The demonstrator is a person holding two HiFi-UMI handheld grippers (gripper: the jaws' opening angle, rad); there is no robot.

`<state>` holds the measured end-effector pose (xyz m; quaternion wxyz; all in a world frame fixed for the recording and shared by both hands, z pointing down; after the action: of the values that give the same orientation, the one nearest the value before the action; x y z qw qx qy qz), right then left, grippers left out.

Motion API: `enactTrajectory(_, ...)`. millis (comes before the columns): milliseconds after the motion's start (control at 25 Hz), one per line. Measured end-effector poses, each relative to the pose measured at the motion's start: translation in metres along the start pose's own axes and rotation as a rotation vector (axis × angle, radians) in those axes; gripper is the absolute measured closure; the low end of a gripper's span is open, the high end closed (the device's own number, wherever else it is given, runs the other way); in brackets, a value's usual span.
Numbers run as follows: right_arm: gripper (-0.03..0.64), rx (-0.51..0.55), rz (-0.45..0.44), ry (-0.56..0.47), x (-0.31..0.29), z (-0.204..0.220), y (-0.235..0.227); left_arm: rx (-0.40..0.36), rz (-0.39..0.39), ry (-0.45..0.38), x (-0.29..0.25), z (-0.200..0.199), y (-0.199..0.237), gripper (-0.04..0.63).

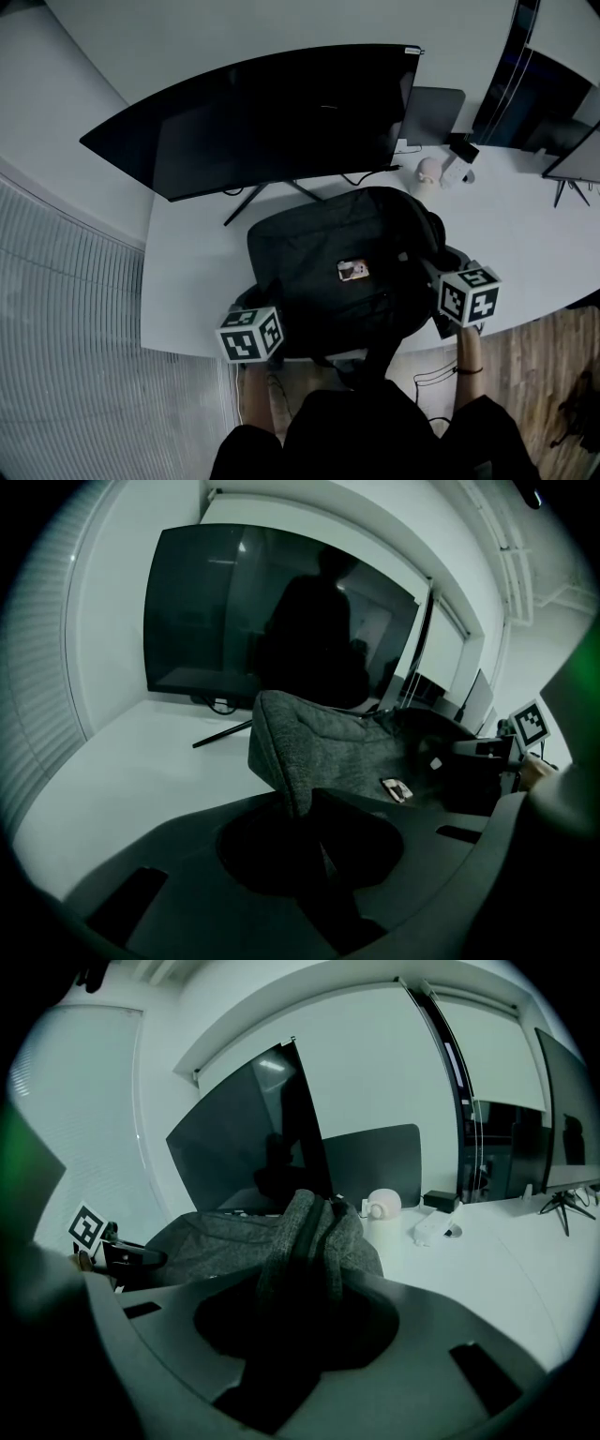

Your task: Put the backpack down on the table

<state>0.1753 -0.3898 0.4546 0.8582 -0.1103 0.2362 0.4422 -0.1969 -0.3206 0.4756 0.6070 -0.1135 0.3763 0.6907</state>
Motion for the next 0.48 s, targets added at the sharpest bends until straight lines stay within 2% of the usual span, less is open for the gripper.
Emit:
enactTrajectory(360,0.505,-0.015,0.022,0.058,-0.011,0.007,-0.004,0.059,0.002,-0.001,-0.016,0.004,0.012,0.529)
enactTrajectory(480,0.503,-0.027,0.029,0.073,-0.014,0.011,-0.006,0.058,-0.007,-0.005,-0.02,0.005,0.014,0.515)
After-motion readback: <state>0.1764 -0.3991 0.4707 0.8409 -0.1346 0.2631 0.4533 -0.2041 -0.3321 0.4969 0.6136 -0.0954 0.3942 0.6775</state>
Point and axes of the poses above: the fingertips, and each gripper's own axes: x backward along the fingers, y to its left, z out of its underside, the point moved 10 cm from there along x, backward along the fingers, and after that the axes turned 14 degrees about x, right-handed, at the moved point
